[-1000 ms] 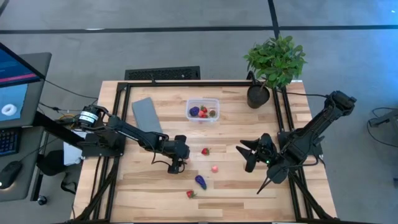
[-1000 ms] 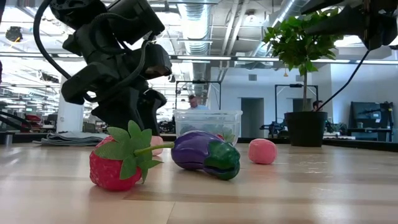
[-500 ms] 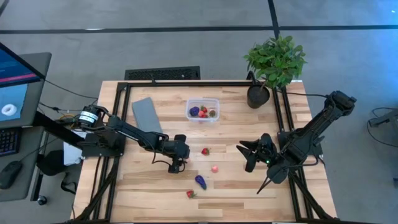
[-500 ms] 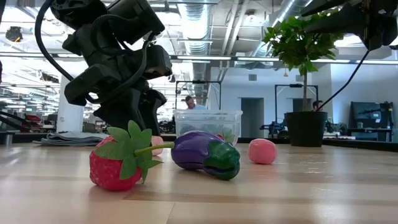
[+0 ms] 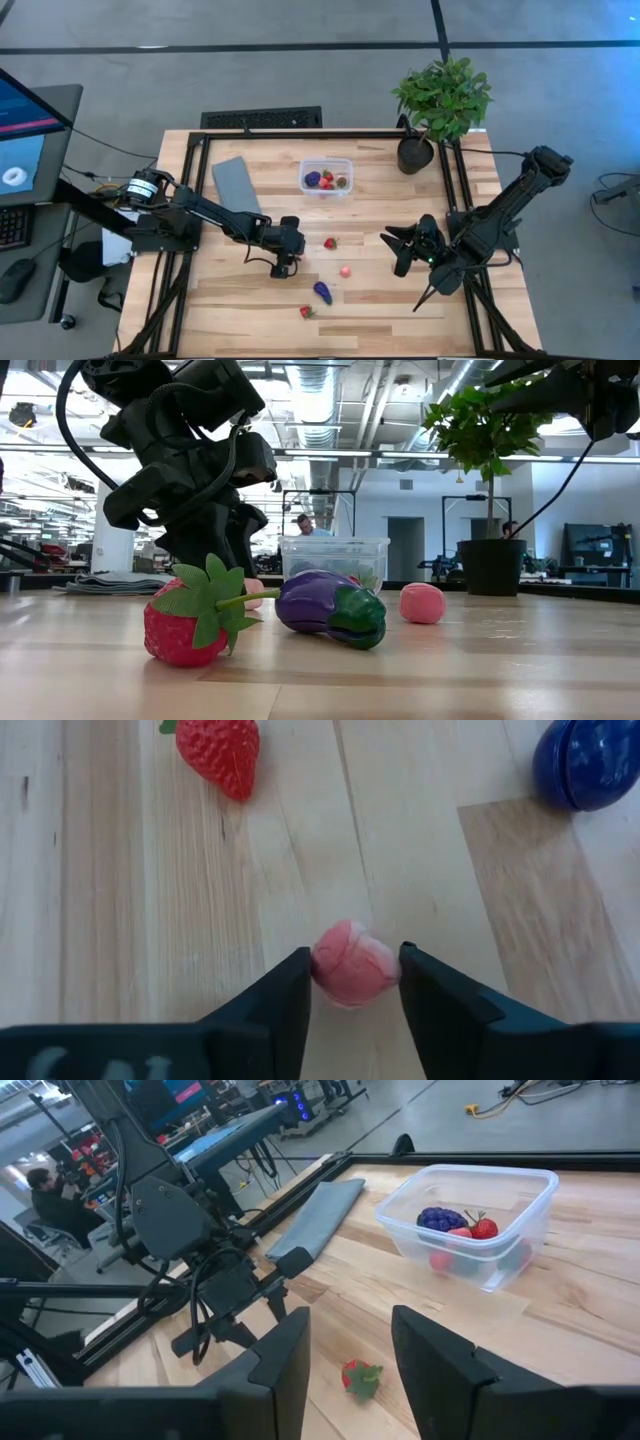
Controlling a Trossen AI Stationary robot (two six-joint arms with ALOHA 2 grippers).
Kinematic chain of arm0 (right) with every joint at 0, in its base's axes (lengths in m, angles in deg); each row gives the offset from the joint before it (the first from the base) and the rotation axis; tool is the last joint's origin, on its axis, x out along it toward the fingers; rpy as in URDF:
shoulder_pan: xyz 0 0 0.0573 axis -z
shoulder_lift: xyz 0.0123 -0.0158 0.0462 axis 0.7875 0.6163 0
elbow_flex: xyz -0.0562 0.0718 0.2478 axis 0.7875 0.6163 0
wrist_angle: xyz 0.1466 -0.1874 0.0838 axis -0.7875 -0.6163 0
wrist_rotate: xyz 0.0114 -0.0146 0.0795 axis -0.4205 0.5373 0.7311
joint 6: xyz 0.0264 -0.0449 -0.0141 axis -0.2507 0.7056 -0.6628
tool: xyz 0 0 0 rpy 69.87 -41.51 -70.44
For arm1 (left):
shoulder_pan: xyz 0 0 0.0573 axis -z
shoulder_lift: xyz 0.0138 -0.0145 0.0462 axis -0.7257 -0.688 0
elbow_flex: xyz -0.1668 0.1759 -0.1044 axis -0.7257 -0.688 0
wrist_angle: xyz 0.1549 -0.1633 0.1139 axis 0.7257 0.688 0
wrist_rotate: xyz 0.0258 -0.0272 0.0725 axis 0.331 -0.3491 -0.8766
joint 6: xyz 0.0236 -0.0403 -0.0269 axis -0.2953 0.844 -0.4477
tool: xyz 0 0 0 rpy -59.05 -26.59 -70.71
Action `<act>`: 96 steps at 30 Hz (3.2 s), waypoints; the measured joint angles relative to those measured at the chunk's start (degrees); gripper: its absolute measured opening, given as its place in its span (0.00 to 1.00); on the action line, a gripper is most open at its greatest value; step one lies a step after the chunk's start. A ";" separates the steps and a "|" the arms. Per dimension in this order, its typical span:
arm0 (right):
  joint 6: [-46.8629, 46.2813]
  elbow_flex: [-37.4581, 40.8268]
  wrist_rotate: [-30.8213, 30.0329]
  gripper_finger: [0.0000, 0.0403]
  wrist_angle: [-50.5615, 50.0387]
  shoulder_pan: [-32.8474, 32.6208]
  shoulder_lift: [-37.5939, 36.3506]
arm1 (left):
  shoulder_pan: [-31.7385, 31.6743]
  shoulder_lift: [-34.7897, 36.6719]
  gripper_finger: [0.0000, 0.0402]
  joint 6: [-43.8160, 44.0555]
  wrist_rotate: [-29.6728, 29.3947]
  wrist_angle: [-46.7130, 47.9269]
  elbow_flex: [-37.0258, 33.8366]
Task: Pick and placing Produce into tupperware
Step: Put the peach into the transparent bin, then put the strawberry into the transparent bin
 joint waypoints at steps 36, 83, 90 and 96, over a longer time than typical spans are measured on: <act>-0.02 0.04 1.02 0.41 -0.09 0.00 0.01 | -10.99 10.89 0.28 2.69 -2.99 -13.27 -0.02; 0.45 0.04 2.59 0.41 -1.23 2.60 0.01 | -30.47 0.85 0.45 2.29 3.08 -14.95 7.98; -3.58 0.02 14.53 0.41 -6.34 4.57 0.06 | -30.14 1.93 0.51 3.05 5.32 -15.54 7.96; 0.74 -0.04 24.64 0.45 -6.62 8.32 2.79 | -28.14 8.77 0.51 2.90 8.10 -13.49 7.93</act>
